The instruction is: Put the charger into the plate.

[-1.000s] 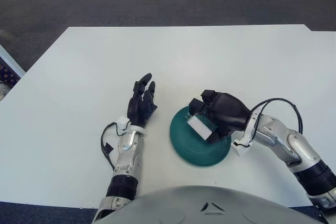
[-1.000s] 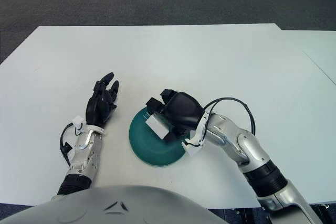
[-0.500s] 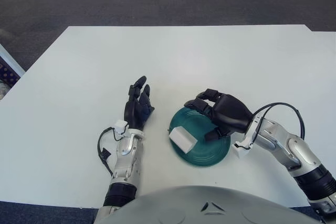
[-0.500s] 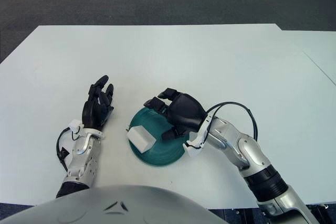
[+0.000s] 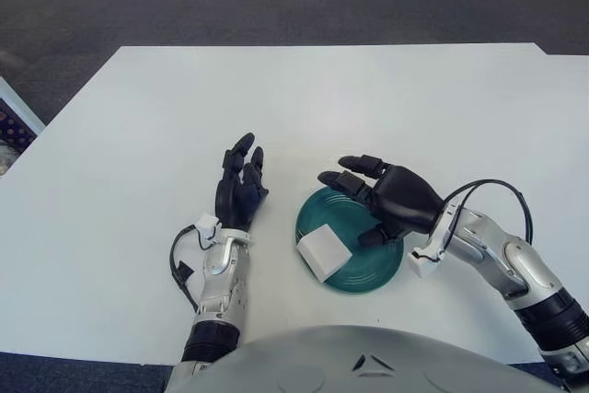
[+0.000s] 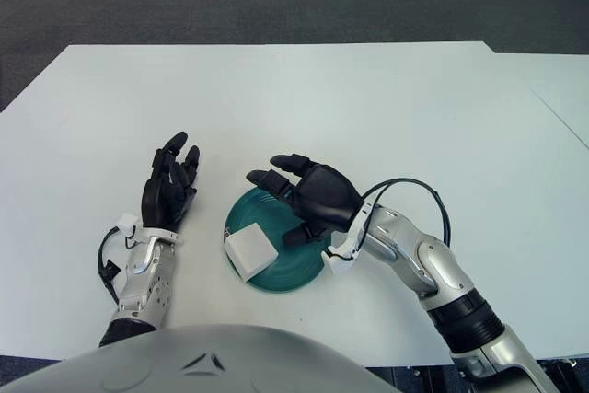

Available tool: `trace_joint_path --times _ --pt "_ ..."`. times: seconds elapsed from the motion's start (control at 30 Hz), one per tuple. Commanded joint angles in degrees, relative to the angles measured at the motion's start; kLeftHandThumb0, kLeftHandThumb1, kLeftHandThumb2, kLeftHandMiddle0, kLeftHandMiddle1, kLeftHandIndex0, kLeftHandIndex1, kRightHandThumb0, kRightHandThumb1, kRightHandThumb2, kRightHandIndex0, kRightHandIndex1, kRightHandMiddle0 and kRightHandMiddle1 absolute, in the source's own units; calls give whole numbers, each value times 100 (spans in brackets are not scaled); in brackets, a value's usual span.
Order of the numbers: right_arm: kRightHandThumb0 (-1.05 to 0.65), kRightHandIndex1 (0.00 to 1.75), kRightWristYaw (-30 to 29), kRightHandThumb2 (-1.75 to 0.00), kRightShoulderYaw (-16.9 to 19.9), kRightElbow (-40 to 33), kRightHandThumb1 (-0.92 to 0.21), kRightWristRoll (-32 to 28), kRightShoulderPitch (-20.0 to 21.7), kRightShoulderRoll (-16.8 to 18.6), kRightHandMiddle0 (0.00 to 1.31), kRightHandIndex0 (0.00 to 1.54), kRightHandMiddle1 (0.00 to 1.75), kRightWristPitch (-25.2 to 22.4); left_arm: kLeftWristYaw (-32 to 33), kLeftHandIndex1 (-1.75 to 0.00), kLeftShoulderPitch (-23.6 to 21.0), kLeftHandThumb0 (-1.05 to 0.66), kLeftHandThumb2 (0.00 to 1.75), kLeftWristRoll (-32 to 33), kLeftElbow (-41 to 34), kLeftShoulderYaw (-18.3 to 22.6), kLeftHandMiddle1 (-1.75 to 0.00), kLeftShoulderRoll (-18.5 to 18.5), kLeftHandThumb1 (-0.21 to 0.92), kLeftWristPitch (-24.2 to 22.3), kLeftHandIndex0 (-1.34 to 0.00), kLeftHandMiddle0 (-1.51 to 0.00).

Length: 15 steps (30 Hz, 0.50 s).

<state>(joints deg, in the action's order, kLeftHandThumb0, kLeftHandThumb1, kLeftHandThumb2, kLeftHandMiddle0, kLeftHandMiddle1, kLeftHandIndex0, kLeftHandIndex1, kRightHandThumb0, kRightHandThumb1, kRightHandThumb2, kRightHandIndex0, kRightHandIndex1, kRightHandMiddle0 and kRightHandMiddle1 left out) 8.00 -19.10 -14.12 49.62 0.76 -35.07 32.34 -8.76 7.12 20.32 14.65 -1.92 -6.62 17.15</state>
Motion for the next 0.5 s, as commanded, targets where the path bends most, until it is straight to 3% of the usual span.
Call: trace_joint_path --times 0.0,0.2,0.3,0.47 --pt "-105 0 141 -100 136 47 -92 -290 267 2 0 18 28 -36 -65 -80 144 -71 86 74 384 47 -4 -354 92 -81 0 -39" --pt "-105 0 235 -98 439 656 -92 -922 859 117 0 18 29 -267 81 -73 73 -73 92 -181 524 26 -2 -331 92 6 0 -37" --pt "-105 0 333 -95 825 1222 -92 -1667 1141 357 0 18 33 -802 23 -68 59 -74 93 -290 564 18 -1 -246 92 91 0 -31" --pt "-105 1 63 -92 1322 1896 -92 -2543 1256 741 0 21 43 -1110 -45 -66 85 -78 91 -324 597 78 0 -129 92 43 0 -25"
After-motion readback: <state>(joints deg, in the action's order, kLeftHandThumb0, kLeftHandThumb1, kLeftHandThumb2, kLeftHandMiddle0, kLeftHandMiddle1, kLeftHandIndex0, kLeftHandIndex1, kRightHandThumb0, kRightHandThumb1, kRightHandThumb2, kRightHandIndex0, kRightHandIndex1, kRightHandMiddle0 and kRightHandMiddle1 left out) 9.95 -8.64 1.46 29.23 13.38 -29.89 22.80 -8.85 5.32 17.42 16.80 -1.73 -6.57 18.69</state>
